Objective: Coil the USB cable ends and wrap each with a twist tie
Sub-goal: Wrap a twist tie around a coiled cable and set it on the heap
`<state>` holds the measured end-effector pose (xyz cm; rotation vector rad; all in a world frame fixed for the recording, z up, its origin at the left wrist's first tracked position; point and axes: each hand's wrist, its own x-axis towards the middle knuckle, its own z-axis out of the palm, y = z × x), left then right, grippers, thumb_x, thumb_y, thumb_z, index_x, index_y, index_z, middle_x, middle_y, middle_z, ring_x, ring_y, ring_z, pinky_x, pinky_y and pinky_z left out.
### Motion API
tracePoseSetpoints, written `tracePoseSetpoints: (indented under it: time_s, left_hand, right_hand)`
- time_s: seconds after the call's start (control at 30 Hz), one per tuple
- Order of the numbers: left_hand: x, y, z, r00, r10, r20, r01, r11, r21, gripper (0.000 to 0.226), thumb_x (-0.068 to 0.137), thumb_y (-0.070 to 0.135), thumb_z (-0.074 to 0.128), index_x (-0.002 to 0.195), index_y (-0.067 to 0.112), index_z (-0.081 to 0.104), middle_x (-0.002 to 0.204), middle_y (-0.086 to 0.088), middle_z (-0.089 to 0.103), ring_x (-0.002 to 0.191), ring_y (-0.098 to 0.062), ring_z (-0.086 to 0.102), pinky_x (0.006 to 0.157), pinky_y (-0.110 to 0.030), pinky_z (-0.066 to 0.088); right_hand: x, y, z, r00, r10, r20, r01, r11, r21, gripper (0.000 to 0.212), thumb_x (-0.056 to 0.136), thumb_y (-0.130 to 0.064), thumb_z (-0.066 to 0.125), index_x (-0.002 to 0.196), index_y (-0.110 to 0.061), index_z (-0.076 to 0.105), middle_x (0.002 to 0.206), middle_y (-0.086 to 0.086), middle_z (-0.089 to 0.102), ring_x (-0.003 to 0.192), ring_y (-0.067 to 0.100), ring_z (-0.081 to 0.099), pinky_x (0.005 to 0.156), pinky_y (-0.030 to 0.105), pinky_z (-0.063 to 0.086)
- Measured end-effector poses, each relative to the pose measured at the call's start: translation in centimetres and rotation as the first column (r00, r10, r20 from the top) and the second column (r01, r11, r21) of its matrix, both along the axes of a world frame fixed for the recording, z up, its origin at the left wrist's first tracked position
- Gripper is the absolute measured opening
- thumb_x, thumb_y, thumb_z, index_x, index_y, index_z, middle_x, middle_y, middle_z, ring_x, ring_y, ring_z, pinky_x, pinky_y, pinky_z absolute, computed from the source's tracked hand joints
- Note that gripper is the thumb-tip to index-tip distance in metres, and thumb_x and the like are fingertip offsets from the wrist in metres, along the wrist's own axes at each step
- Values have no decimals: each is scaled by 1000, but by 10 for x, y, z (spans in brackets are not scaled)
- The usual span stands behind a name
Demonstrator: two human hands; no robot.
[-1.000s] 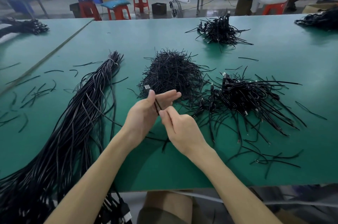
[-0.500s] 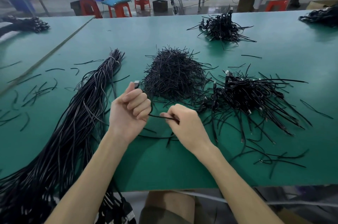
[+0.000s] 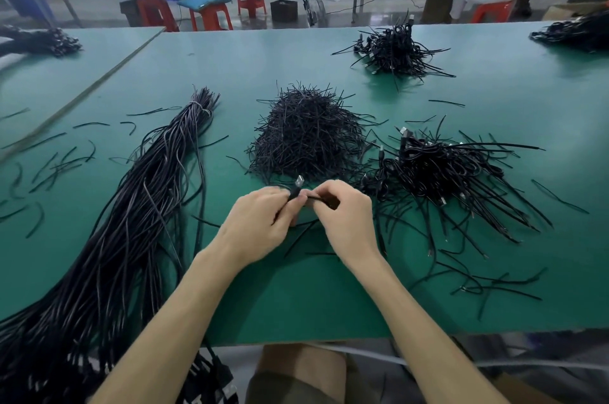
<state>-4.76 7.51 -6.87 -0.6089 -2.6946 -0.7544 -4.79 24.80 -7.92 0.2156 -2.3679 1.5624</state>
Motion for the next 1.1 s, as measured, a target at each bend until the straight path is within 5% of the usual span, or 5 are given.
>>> tracePoseSetpoints:
  time_s: [0.37,0.57,0.67,0.9,1.1]
  left_hand:
    - [-3,14,0,936,-221,273,-6,767,642,47,111,43,33,147,23,55,147,17,56,139,-1,47,117,-24,35]
    - [-11,-6,20,745,-648,160,-363,-191,912,46,111,30,36,105,7,76,93,-2,74,80,-12,71,68,-19,55]
    - [-8,-20,22,696,-716,54,-421,-345,839,45,110,29,39,72,19,61,55,11,43,44,-6,30,43,-22,28]
    - [-5,-10,17,895,-346,281,-167,324,931,61,98,37,51,40,23,39,40,7,29,39,-12,23,40,-23,20]
    - [5,9,2,987,-28,160,-38,916,399,71,99,52,45,42,9,46,35,0,42,34,-18,39,42,-29,33]
  right_hand:
    - [16,-8,5,965,230,-125,-203,959,197,31,107,-26,48,79,-14,55,60,-12,51,57,13,45,67,27,38]
    - [15,-11,8,939,338,-60,-304,899,315,24,107,-23,49,90,-11,61,74,-7,64,78,15,52,86,36,43]
    - [13,-11,7,948,304,-95,-261,912,315,26,104,-28,56,88,-9,66,77,-8,61,86,18,47,85,34,44]
    - [10,-12,4,975,116,-191,-16,889,458,33,96,-40,65,83,-10,68,80,-2,60,88,20,47,87,36,43]
    - [12,-11,2,978,133,-158,-20,821,571,19,98,-23,57,95,-8,69,90,4,61,91,25,48,86,39,42]
